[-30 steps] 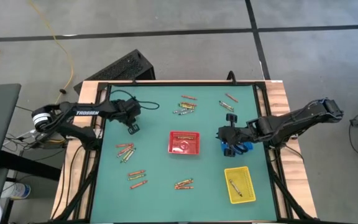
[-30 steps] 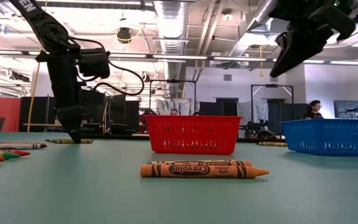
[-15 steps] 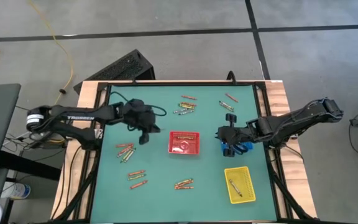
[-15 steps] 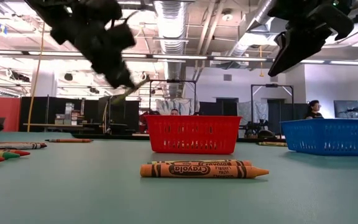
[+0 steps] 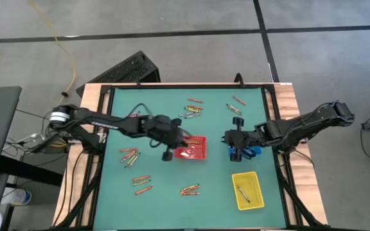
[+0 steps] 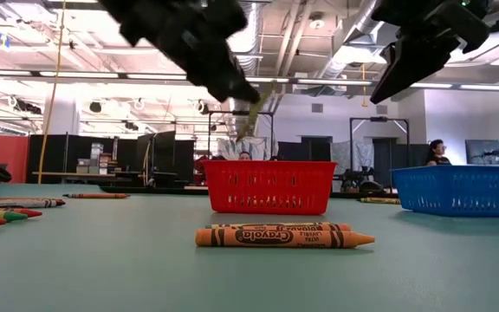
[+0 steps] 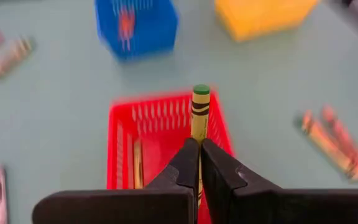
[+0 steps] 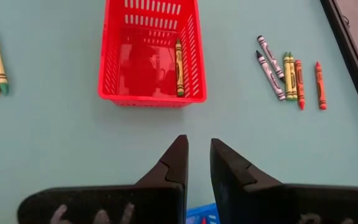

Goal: Sort crayons
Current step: Put the green crayon into the red basket

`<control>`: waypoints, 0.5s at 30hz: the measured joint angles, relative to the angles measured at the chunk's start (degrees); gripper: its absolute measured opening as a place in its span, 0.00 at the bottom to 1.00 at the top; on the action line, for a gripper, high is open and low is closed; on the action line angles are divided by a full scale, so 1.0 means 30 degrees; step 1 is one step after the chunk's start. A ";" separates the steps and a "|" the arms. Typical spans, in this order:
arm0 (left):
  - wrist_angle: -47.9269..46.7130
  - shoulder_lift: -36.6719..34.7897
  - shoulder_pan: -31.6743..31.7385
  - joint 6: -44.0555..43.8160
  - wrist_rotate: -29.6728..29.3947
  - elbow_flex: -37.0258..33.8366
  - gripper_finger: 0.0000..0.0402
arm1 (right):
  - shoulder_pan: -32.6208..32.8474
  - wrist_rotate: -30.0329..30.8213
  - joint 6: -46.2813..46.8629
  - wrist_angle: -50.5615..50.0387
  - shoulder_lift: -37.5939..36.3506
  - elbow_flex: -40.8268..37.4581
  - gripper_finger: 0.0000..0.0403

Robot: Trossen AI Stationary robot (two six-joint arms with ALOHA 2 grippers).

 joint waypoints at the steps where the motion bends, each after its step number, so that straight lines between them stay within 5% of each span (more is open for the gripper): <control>1: -0.1371 0.0514 0.0007 0.0070 -0.0134 0.0862 0.00 | 0.0064 0.0000 0.0057 -0.0001 0.0000 0.0000 0.15; 8: -0.7664 0.3711 0.0000 0.0140 -0.1049 0.5833 0.00 | 0.0598 0.0000 0.0090 0.0049 0.0000 0.0000 0.15; 15: -0.8899 0.5550 0.0073 0.0013 -0.1618 0.7718 0.00 | 0.0665 0.0000 0.0091 0.0021 0.0000 0.0000 0.15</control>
